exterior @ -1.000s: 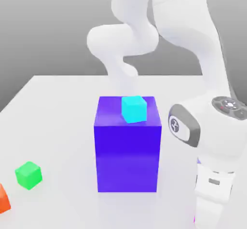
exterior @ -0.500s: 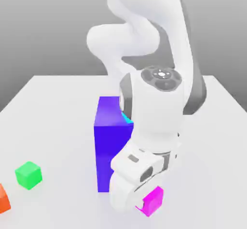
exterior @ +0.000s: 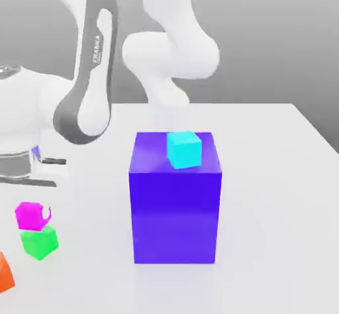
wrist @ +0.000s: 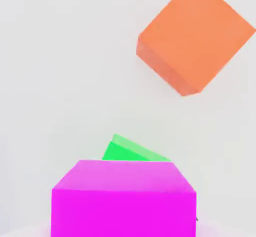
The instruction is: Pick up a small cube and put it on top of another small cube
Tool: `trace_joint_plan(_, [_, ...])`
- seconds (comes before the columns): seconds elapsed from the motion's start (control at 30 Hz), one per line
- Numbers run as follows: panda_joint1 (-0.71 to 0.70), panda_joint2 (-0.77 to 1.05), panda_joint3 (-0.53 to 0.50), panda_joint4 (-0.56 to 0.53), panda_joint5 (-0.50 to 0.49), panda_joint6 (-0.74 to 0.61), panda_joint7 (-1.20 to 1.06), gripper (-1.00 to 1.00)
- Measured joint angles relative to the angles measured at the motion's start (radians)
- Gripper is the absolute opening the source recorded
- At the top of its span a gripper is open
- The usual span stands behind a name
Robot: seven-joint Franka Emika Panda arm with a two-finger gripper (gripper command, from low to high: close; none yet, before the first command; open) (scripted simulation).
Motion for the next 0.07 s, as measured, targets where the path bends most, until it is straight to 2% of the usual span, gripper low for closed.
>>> trace_joint_plan(0.07, [0.0,0.0,0.0,0.0,0.0,0.0,0.0,1.0])
